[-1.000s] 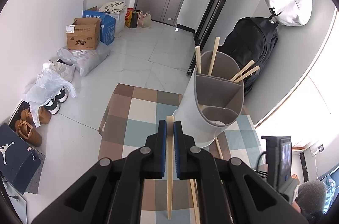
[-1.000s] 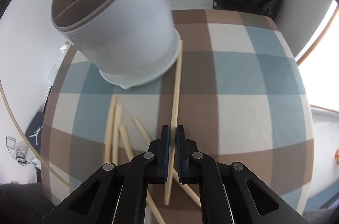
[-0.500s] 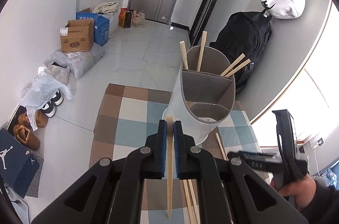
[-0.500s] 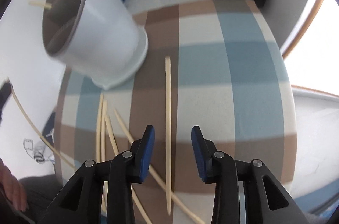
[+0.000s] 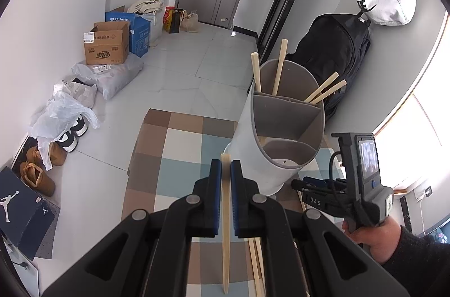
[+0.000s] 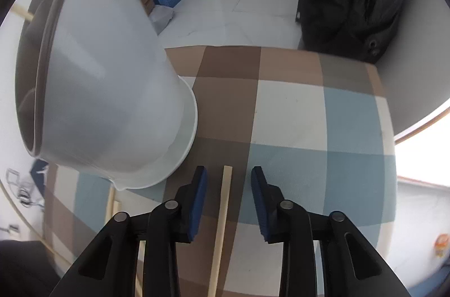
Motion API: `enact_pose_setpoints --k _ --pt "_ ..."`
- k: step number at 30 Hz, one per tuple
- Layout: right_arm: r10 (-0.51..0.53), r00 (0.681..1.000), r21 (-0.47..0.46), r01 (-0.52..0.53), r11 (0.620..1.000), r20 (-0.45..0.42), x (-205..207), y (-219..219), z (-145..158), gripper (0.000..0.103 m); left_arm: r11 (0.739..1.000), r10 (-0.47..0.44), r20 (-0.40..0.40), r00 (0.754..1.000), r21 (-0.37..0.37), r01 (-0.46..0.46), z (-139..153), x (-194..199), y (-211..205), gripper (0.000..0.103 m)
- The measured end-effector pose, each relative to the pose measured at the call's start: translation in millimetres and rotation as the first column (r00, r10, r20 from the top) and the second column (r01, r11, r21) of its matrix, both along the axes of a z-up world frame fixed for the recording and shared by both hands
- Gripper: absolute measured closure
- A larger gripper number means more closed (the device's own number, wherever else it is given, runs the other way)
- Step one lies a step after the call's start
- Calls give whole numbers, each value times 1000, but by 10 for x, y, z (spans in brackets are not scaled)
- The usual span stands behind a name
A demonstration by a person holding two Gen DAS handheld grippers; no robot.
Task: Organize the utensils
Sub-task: 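Raise both held chopsticks above the caddy opening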
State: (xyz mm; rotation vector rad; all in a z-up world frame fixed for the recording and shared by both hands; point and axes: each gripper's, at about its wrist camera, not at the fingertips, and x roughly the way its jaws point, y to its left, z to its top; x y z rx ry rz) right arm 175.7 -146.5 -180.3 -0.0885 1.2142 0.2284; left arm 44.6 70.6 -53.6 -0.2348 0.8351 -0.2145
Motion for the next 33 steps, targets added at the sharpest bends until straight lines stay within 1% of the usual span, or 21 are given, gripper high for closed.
enact_pose_setpoints --k 1,2,3,4,6,9,10,12,15,17,19,23,25,28,30,32,33 --pt "0 1000 -22 0 1000 18 -28 10 4 88 1000 -1 0 1000 0 1 1 -1 -5 101" --pt "-9 1000 -14 9 1000 23 -40 -3 1 95 1000 -3 0 1000 2 3 3 -2 -6 101" --pt "-24 1000 17 23 1000 19 -46 -46 7 98 1000 -3 2 1000 5 3 7 -6 -7 101" --pt "-43 999 48 43 998 10 -48 -99 13 98 1000 -4 4 1000 7 4 12 -11 -11 101" --pt "-73 997 73 72 995 10 -57 -182 49 98 1000 -7 9 1000 12 7 25 -20 -25 101" --pt "-125 992 134 120 984 34 -88 -362 215 98 1000 -14 18 1000 15 14 56 -38 -56 101" --pt "-139 989 155 131 979 43 -155 -423 297 98 1000 -15 22 1000 15 14 75 -52 -61 101" --pt "-161 984 195 143 970 80 -224 -525 480 98 1000 -17 24 1000 7 17 103 -62 -69 101" --pt "-174 975 237 138 962 139 -365 -604 749 98 1000 -10 42 999 17 10 172 -86 -93 101" --pt "-178 964 274 120 954 197 -510 -685 970 98 1000 -16 51 999 13 15 220 -93 -117 101" --pt "-180 954 302 103 948 239 -524 -715 1113 98 1000 -17 56 998 3 17 284 -102 -143 101" --pt "-195 922 368 62 928 336 -760 -723 1430 98 1000 -29 84 996 -3 29 450 -140 -200 101" --pt "-198 902 393 34 919 384 -744 -670 1550 98 999 -35 98 995 -3 35 571 -145 -223 101" --pt "-209 859 438 -19 899 466 -812 -665 1828 98 999 -41 128 991 -2 41 786 -126 -255 101" --pt "-212 837 471 -61 880 504 -833 -610 1997 98 999 -41 143 989 -10 43 919 -76 -281 101" --pt "-208 813 476 -95 874 543 -794 -527 2199 98 999 -42 172 984 -16 45 1100 10 -311 101" --pt "-207 807 483 -108 869 553 -721 -459 2240 98 999 -39 186 982 -15 42 1164 41 -316 101"
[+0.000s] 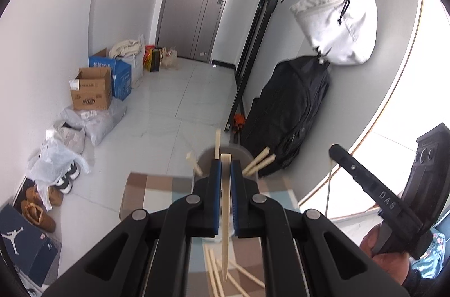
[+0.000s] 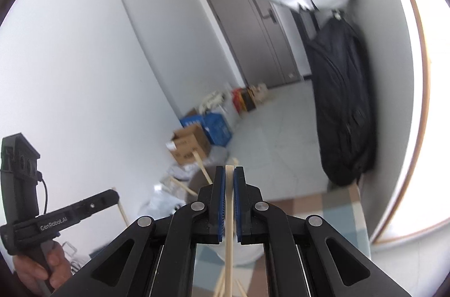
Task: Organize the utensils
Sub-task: 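Raise both held chopsticks above the caddy opening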
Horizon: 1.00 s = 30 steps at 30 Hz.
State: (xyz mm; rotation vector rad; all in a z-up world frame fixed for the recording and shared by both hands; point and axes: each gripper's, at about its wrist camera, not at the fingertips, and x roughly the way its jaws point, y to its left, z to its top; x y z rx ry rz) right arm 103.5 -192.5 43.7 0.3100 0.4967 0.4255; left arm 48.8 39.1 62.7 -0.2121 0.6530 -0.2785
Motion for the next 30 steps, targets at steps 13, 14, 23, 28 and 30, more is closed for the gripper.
enact_pose_setpoints --k 13,14,23,28,30 --pt "-18 983 50 9 999 181 962 408 585 98 997 69 129 989 19 -72 439 798 55 101" --pt "-30 980 39 23 999 194 1059 452 590 98 997 66 128 990 19 -69 413 836 50 101" --pt "-110 972 12 110 994 206 1577 688 113 98 998 54 92 994 19 -56 13 1084 106 101" --pt "-148 954 -30 161 986 262 1566 835 -89 98 999 40 77 996 6 -40 -137 1093 163 101" --pt "-147 947 -51 168 985 285 1537 913 -136 98 999 33 77 997 -3 -33 -152 1106 162 101"
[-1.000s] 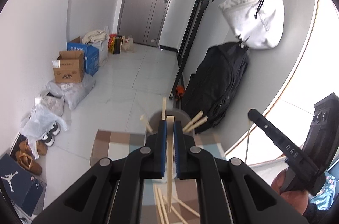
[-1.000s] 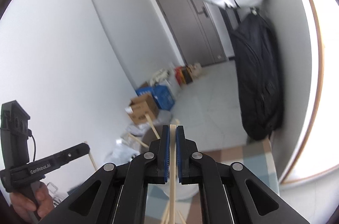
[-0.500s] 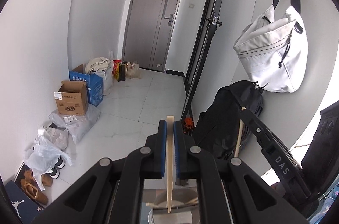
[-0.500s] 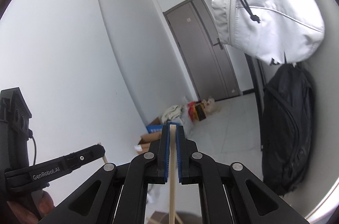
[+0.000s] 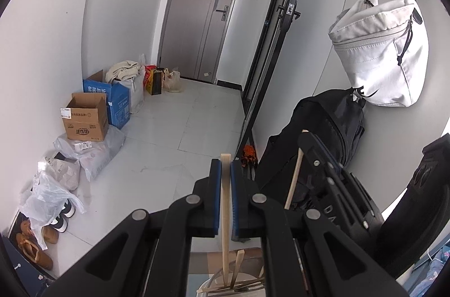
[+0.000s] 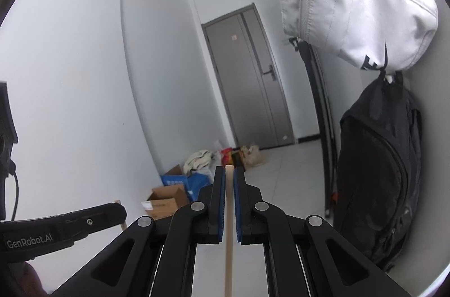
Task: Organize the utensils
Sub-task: 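Raise both held chopsticks above the caddy opening, then open both grippers to drop the chopsticks into the caddy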
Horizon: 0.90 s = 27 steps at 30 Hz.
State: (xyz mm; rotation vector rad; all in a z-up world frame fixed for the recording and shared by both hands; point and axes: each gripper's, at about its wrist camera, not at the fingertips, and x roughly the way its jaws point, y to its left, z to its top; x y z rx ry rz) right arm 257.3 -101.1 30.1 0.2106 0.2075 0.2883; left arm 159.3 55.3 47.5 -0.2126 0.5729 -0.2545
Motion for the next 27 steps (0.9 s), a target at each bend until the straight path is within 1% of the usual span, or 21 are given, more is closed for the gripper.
enact_pose_setpoints --k 3,6,7,8,11,13,16,18,20,24,25,27 --pt "-10 1000 -23 11 1000 27 -39 79 -94 98 1000 -21 4 1000 -18 22 -12 39 6 101" --pt "-23 999 -10 23 1000 24 -117 59 -126 98 1000 -19 8 1000 -14 19 -40 32 31 100" --pt "-31 999 -12 31 999 19 -150 47 -126 98 999 -28 12 1000 -23 28 -46 12 55 100" --pt "-17 1000 2 17 1000 17 -185 27 -117 98 999 -35 13 999 -30 36 -45 19 44 100" --pt "4 999 -30 -3 1000 38 -299 63 -108 98 999 -48 21 999 -5 48 -31 6 -10 100" --pt "14 999 -49 -12 999 37 -366 86 -160 98 997 -72 32 997 -3 73 -27 -13 -48 100" --pt "36 999 -53 -34 998 30 -448 61 -179 98 993 -114 22 993 9 113 -43 -44 -102 100" --pt "46 999 -55 -46 997 9 -494 18 -200 98 991 -134 16 991 32 134 -64 -92 -144 100" --pt "56 998 -49 -57 997 -15 -550 -42 -226 98 987 -156 -11 988 40 156 -94 -118 -162 100" --pt "108 990 -23 -110 994 -95 -666 -238 -305 98 980 -198 -42 979 16 199 -106 -188 -154 100" --pt "129 985 -5 -130 991 -119 -696 -298 -322 95 977 -214 -57 975 5 215 -105 -203 -154 100" --pt "153 976 8 -154 988 -157 -777 -383 -345 95 968 -251 -97 963 -18 250 -125 -211 -166 100"
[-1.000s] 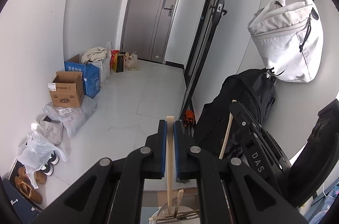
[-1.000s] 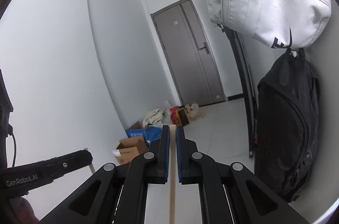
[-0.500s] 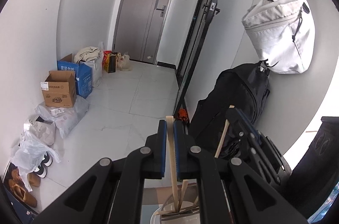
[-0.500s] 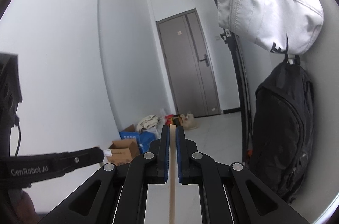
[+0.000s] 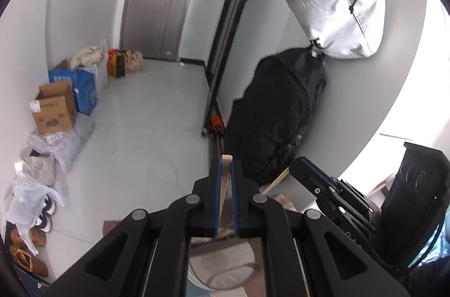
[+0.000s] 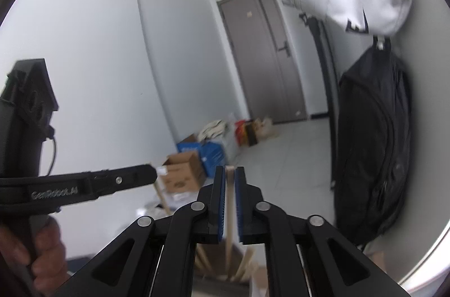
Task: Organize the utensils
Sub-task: 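Open both grippers to drop the chopsticks into the caddy, then lower both open grippers toward the remaining chopsticks on the mat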
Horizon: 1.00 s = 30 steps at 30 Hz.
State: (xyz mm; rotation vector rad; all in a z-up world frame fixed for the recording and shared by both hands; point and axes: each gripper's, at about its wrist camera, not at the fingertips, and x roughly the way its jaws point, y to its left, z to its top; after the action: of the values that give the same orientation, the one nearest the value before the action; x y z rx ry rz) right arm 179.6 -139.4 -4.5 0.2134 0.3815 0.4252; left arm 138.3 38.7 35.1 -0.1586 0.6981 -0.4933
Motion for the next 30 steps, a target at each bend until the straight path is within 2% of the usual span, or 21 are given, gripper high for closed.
enact_pose_setpoints --k 3,5,7,8,11,12,13,14,18,21,24,26,30 --pt "60 997 11 -60 998 -44 -118 -106 -22 95 998 -61 -80 995 -30 58 -64 -11 -15 99" --pt "79 993 10 -79 997 -84 -173 -169 -26 87 998 -66 -128 990 -13 65 -84 -33 -17 99" --pt "74 991 54 -69 996 -112 -280 -312 -7 61 999 -44 -128 991 11 46 -52 -126 0 99" --pt "72 991 73 -64 995 -114 -351 -385 13 59 999 -33 -121 992 18 36 -29 -177 11 98" --pt "76 989 78 -67 995 -126 -538 -548 72 53 999 11 -97 995 41 -8 26 -383 35 69" --pt "71 990 75 -62 995 -122 -602 -593 84 42 999 24 -85 996 40 -21 34 -429 36 53" --pt "69 990 66 -61 996 -120 -667 -631 100 32 999 40 -72 997 38 -37 48 -509 36 41" --pt "68 990 53 -62 997 -120 -714 -656 112 29 997 60 -58 997 44 -57 58 -591 33 39" --pt "67 987 6 -67 998 -146 -872 -754 155 18 992 103 -66 993 79 -98 20 -759 -26 36" --pt "95 973 -15 -100 995 -212 -919 -758 143 16 989 126 -103 987 89 -117 -96 -863 -59 36" --pt "161 940 -12 -172 985 -301 -968 -736 27 13 979 187 -117 975 98 -176 -250 -933 -42 36" --pt "167 911 -46 -199 979 -378 -968 -671 -109 13 978 199 -132 971 88 -188 -363 -978 -3 36" --pt "170 859 -125 -259 958 -483 -953 -494 -413 14 958 276 -144 950 127 -259 -607 -1015 77 36"
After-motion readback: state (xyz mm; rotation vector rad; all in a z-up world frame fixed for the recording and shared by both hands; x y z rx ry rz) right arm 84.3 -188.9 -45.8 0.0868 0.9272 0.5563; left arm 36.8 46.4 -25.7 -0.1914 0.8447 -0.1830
